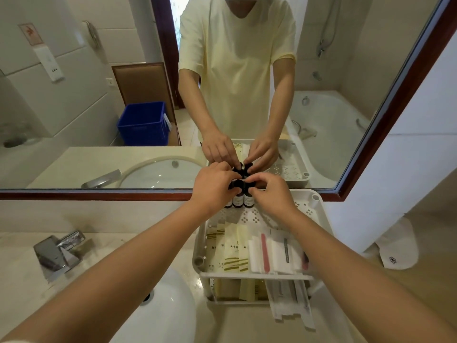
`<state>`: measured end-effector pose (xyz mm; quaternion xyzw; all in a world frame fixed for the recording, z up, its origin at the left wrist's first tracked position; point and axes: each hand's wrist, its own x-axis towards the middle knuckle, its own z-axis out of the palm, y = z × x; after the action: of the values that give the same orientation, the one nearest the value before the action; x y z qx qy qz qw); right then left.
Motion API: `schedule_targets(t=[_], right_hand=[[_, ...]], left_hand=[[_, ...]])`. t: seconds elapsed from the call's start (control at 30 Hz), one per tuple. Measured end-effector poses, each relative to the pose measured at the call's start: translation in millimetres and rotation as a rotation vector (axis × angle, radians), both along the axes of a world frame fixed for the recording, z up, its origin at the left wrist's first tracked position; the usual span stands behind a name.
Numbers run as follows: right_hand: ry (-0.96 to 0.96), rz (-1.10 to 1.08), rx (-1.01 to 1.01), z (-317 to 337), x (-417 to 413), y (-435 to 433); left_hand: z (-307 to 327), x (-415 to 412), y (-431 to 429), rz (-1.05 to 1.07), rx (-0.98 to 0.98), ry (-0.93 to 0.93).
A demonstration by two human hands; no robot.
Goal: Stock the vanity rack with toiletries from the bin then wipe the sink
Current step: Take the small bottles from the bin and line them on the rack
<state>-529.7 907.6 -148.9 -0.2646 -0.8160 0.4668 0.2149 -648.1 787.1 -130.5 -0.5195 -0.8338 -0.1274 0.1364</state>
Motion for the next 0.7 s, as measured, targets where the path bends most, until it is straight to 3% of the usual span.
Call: schedule_targets(t=[0.37, 0.7], right_hand=[[0.02, -0.045, -0.006, 10, 25, -11], [-0.053, -0.023, 0.064, 24, 90, -74]], left_hand=[[14, 12, -22, 0.059, 0.072, -0.047], [20, 67, -96, 0.071, 0.193, -0.442]])
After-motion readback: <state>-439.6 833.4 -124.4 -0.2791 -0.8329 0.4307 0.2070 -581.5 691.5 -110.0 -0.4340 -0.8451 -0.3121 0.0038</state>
